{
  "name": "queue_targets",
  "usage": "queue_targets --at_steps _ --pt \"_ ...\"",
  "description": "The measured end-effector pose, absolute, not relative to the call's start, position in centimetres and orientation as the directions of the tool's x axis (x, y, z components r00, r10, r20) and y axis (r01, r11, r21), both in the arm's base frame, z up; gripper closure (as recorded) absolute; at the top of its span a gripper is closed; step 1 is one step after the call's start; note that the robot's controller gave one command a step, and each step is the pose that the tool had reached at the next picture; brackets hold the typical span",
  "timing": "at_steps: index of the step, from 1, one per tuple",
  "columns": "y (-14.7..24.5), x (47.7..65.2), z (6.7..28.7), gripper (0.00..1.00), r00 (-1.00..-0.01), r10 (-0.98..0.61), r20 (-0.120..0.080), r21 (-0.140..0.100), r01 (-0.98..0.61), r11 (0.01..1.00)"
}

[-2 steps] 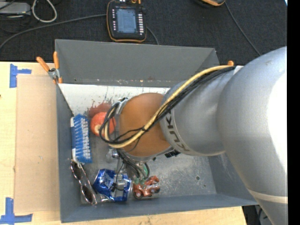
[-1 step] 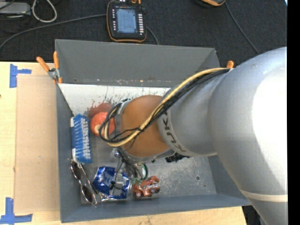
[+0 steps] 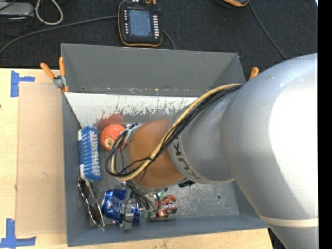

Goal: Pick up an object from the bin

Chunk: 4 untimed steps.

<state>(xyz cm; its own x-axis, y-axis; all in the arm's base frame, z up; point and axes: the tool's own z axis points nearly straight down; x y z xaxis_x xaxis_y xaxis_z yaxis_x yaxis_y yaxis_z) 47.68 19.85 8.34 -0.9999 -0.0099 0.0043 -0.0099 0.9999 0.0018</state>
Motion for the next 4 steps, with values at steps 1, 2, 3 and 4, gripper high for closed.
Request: queue_targets --at_steps 1,2,3,4 --pt "19.0 48.5 7.2 0.00 -0.968 0.252 0.010 -0.004 0.252 0.968" --pt "18.9 48.2 8.2 0.00 -0.976 0.216 0.017 -0.010 0.215 0.976" --pt "18.1 47.9 11.0 0.00 -0.989 0.149 0.012 -0.004 0.149 0.989" --pt "18.9 48.7 14.4 0.00 -0.990 0.143 0.011 -0.004 0.143 0.990"
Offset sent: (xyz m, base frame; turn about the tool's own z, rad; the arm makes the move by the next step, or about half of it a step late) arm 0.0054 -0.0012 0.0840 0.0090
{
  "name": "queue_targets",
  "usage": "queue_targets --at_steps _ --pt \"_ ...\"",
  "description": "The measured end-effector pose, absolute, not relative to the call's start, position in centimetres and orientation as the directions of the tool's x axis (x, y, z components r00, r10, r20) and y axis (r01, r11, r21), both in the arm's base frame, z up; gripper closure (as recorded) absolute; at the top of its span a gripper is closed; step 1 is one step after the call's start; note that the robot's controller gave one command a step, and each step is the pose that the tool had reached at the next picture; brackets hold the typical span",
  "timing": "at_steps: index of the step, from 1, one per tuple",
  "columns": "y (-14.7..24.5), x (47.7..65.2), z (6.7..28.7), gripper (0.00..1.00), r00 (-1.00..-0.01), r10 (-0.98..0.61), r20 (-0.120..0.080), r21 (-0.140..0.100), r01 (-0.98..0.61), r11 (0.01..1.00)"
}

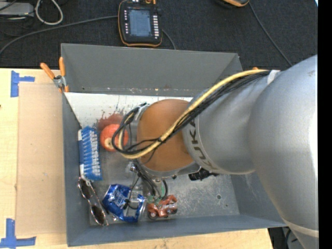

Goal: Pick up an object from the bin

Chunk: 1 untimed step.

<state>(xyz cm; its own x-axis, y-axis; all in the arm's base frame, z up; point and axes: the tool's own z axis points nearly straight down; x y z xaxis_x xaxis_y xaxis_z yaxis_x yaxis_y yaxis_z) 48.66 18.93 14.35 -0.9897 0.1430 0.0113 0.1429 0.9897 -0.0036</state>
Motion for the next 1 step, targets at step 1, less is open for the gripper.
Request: queue_targets --at_steps 1 --pt "18.81 47.74 9.75 0.00 -0.984 0.178 0.024 -0.011 0.177 0.984"
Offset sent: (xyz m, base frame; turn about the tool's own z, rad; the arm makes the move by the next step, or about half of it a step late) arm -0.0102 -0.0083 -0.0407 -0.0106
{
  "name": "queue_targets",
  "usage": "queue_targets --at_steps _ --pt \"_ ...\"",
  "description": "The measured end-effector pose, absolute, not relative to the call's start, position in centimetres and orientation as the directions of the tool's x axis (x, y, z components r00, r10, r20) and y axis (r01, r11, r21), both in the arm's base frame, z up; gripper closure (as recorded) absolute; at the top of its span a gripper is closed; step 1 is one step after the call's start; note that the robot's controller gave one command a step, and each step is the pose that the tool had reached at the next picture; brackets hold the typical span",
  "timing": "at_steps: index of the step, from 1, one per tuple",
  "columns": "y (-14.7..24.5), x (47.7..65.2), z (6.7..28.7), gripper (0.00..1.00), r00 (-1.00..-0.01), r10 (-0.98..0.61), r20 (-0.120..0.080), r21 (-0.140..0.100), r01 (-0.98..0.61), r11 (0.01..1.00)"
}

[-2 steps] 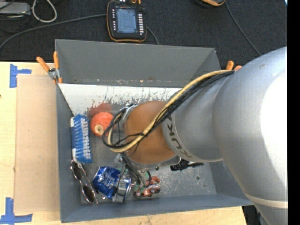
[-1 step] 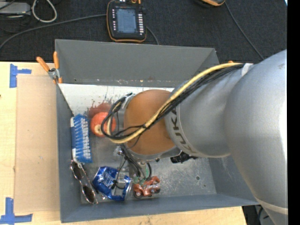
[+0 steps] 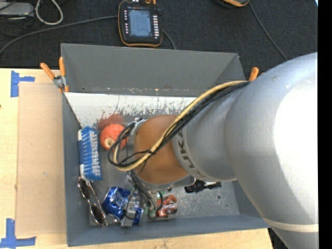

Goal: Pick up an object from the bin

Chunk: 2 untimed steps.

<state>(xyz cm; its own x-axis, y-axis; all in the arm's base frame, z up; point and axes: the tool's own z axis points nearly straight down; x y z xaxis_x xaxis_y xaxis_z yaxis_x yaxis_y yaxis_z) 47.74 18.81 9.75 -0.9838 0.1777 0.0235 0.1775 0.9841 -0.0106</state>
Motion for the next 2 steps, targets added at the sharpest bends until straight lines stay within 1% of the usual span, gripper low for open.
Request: queue_targets --at_steps 1,2 --pt "18.12 47.63 10.25 1.00 -0.991 0.136 0.014 -0.004 0.136 0.991" --pt "18.11 47.63 10.25 1.00 -0.990 0.138 0.014 -0.003 0.138 0.990"
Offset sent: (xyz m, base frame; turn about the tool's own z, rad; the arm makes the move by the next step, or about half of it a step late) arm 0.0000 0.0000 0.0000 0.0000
